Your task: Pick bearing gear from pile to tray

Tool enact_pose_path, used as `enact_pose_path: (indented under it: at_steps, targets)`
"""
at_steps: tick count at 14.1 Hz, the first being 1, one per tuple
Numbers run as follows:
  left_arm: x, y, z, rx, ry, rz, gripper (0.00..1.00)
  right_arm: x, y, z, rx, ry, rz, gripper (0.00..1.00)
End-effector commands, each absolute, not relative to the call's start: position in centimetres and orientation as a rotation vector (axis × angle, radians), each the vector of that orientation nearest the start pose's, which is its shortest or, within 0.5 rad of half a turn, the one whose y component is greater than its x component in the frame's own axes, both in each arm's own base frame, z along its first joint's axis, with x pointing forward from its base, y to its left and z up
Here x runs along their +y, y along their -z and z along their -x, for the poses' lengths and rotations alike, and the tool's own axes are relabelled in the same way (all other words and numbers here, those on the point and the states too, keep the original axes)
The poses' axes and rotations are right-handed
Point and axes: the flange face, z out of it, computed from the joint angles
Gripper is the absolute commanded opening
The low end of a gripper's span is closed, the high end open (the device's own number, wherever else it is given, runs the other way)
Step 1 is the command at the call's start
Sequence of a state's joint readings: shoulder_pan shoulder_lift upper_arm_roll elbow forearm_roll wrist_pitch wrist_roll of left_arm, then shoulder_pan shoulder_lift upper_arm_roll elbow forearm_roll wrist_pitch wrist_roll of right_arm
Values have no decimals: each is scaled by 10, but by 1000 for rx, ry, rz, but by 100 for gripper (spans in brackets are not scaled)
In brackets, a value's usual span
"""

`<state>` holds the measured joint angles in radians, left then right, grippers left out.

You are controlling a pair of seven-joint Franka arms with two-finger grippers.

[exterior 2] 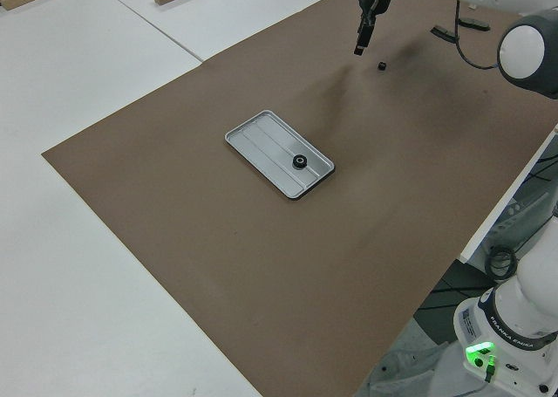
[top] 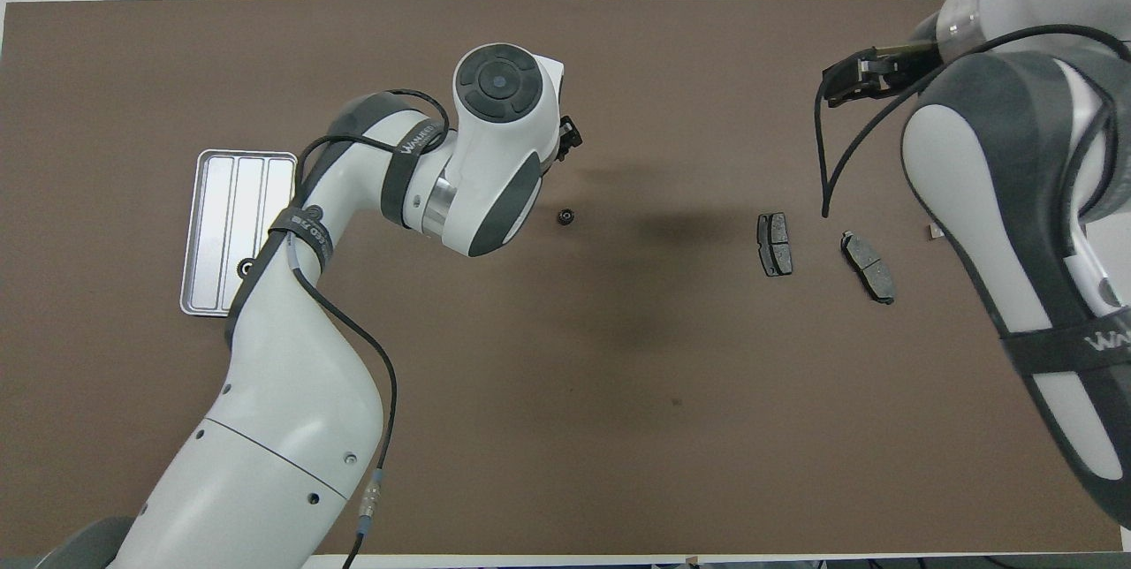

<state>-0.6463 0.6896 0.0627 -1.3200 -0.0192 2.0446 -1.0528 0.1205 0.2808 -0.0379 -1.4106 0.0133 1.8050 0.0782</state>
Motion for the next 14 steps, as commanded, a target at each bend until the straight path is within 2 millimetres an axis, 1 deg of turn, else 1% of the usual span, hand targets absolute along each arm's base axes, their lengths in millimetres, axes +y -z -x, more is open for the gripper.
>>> enact_pose_path:
  at_steps: [1,2,3,5,6,8,9,10,11,12,13,14]
  targets:
    - [-428,-336,-611,-719,69,3041,100,35,-558,-647,0,165,3123,100]
    - [-432,-332,-604,-703,61,3041,93,32,-557,-647,7,162,3124,100]
    - [-432,-322,-600,-695,49,3038,87,21,-556,-648,45,163,3125,100]
    - [-435,-326,-601,-717,50,3062,86,11,-560,-646,112,165,3122,100]
    - [-436,-325,-601,-729,40,3071,85,-4,-566,-640,167,160,3122,100]
    - [-439,-325,-604,-738,86,3106,84,-12,-580,-629,162,148,3138,100]
    - [-439,-315,-599,-733,85,3104,84,-14,-586,-625,167,143,3140,100]
    - [-443,-316,-594,-720,85,3109,84,-24,-594,-619,191,145,3139,100]
    - [-442,-315,-593,-720,84,3108,84,-30,-598,-615,208,128,3139,100]
    - [-442,-312,-591,-717,77,3104,84,-31,-604,-611,213,133,3138,100]
    - [-442,-306,-587,-710,66,3097,84,-33,-618,-605,213,164,3136,100]
    - [-445,-309,-584,-704,70,3103,83,-33,-632,-595,207,167,3136,100]
